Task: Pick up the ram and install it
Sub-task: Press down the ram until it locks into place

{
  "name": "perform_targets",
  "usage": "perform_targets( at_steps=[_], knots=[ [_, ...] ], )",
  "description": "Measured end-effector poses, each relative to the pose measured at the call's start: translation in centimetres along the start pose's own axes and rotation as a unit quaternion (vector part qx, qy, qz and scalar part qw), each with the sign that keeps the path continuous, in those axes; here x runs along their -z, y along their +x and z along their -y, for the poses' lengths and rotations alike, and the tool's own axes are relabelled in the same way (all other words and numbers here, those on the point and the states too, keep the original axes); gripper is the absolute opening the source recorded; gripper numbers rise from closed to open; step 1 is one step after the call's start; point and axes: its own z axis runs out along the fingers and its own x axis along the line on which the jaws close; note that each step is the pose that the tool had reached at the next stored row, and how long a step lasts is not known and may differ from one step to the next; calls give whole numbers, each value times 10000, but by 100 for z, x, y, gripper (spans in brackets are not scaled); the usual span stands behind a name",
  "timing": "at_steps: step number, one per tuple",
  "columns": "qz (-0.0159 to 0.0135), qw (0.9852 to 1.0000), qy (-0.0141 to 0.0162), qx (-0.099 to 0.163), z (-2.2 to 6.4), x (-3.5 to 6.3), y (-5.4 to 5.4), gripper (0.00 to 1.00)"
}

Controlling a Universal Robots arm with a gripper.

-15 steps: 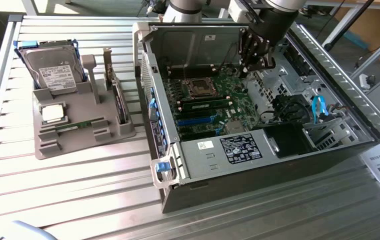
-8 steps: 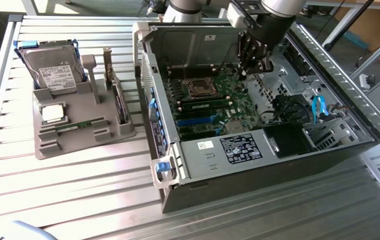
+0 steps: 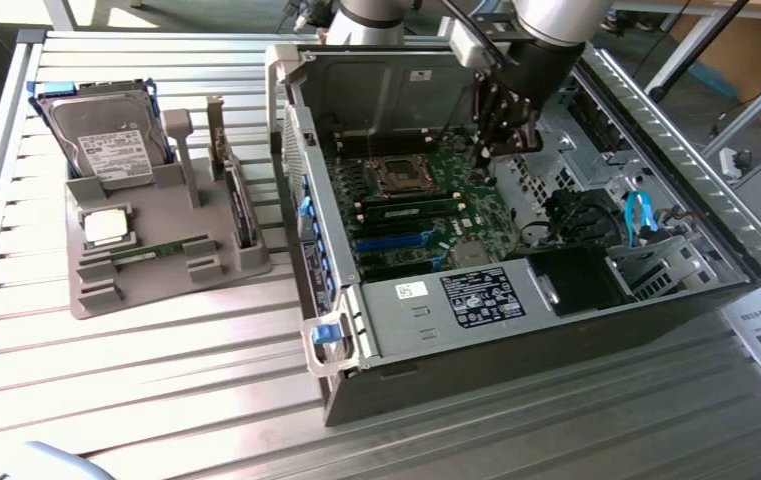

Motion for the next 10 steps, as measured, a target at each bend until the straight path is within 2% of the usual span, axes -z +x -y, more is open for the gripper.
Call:
perform_targets(
  at_steps=[10],
  knots=[
    [-1,10000,27,0,2,-157,2,10]
  ],
)
